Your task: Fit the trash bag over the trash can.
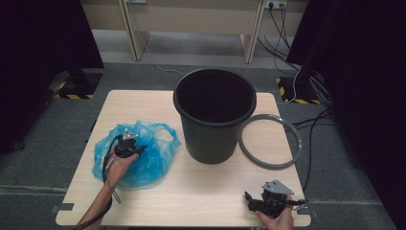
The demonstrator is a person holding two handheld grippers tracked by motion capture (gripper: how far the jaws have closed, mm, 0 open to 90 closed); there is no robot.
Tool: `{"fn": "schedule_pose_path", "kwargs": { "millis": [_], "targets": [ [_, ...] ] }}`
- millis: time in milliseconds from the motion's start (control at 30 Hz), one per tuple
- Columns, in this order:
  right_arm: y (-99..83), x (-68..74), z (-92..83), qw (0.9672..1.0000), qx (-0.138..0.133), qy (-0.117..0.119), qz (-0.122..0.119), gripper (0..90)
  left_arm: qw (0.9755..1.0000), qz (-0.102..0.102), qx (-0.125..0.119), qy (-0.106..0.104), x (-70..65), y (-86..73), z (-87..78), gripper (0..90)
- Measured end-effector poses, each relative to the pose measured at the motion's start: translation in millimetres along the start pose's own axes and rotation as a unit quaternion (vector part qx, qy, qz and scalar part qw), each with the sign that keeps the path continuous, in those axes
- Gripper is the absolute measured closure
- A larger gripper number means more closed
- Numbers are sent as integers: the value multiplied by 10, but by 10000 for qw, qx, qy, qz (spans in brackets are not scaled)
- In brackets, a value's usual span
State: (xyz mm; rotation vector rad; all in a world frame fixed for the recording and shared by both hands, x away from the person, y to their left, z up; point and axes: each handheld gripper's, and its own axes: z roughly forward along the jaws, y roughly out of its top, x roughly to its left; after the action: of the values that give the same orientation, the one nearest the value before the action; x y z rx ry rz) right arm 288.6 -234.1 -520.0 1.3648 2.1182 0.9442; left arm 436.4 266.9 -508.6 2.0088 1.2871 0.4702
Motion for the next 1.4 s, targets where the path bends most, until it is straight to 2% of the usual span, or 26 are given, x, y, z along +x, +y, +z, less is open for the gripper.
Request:
{"fn": "schedule_pose_path", "kwargs": {
  "millis": [100, 200, 433, 567, 733, 933, 1133, 1233, 1400],
  "targets": [
    [0, 0, 0, 10000, -2, 0, 0, 110, 9997, -73, -109, -182, -8, 24, -74, 847],
    [0, 0, 1, 10000, -4, 1, -1, 110, 9993, -50, -217, -303, -22, 85, -181, 847],
    [0, 0, 0, 10000, 0, 1, 0, 109, 9973, 101, -551, -472, -87, 297, -489, 846],
    [1, 0, -2, 10000, 12, 2, 1, 109, 9953, 182, -726, -615, -104, 399, -681, 846],
    [1, 1, -2, 10000, 12, 2, 1, 109, 9937, 344, -819, -682, -127, 510, -910, 846],
    [1, 1, -2, 10000, 13, 2, 1, 109, 9916, 434, -938, -782, -130, 634, -1139, 845],
    [1, 0, -2, 10000, 13, 2, 0, 109, 9897, 501, -1105, -762, -93, 813, -1367, 845],
    [1, 0, -2, 10000, 12, 2, 0, 109, 9888, 591, -1201, -665, -66, 909, -1492, 845],
    [1, 0, -2, 10000, 12, 2, 0, 109, 9873, 567, -1340, -633, -6, 1058, -1642, 845]
  ]
}}
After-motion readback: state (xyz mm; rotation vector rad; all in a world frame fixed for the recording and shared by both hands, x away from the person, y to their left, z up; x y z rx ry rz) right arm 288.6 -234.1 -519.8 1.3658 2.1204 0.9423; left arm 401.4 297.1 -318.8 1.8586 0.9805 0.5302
